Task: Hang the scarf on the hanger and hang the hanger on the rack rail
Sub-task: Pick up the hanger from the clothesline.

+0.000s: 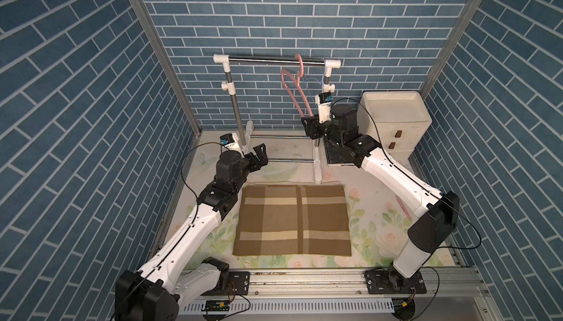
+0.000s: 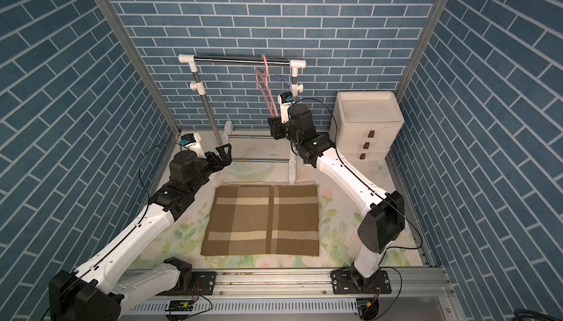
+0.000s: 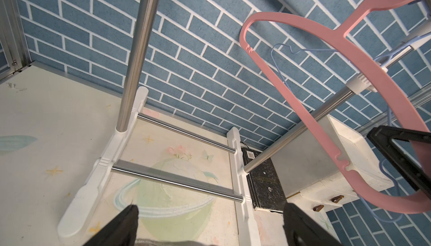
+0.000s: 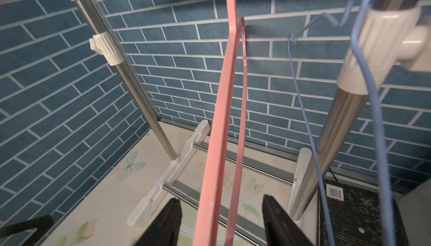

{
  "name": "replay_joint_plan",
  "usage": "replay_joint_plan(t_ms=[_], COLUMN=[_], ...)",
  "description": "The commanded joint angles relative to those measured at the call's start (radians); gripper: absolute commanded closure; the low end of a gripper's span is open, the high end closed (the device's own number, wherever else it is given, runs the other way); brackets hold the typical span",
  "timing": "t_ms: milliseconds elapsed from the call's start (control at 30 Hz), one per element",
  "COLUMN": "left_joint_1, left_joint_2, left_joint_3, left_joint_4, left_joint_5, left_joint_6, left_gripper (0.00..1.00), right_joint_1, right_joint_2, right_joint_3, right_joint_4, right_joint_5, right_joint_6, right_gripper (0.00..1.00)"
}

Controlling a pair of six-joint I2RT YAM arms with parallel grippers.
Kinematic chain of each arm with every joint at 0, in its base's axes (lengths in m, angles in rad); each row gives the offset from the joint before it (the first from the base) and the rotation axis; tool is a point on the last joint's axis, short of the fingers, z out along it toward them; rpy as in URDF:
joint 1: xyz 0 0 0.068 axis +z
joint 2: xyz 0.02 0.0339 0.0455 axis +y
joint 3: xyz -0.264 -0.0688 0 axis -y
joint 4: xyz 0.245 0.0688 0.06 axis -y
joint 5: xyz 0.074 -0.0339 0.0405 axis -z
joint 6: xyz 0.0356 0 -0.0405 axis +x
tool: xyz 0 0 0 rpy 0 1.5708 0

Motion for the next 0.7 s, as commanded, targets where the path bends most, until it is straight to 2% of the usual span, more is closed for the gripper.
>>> replay_joint_plan(t_ms=[0, 133, 267, 500, 667], left_joint_1=[-0.006, -0.006, -0.005, -0.006, -0.006], left_joint_2=[-0.012, -0.017, -0.007, 0.007, -0.003], left_joint_3=[0.029, 0.036, 0.103, 0.272, 0.345], left_joint_4=[-0.027, -0.037, -0.112, -0.25, -0.286], left_joint_5=[-0.027, -0.032, -0.025, 0.038, 0.075], left_joint_6=[0.009, 0.011, 0.013, 0.012, -0.023], left_gripper=[0.0, 0.0, 0.0, 0.0, 0.01], right_joint_1=[0.024, 0.047, 0.083, 0.197, 0.289], right_joint_2=[-0.005, -0.009, -0.024, -0.08, -0.145], right_joint_3=[0.043, 0.051, 0.07, 0.021, -0.162], right_joint_4=[-0.027, -0.03, -0.03, -0.008, 0.061], right_joint_5=[0.061, 0.102, 0.175, 0.418, 0.6], right_joint_6=[-0.032, -0.065, -0.128, -0.295, -0.378], right_gripper=[0.56, 0.82, 1.0, 1.0, 1.0])
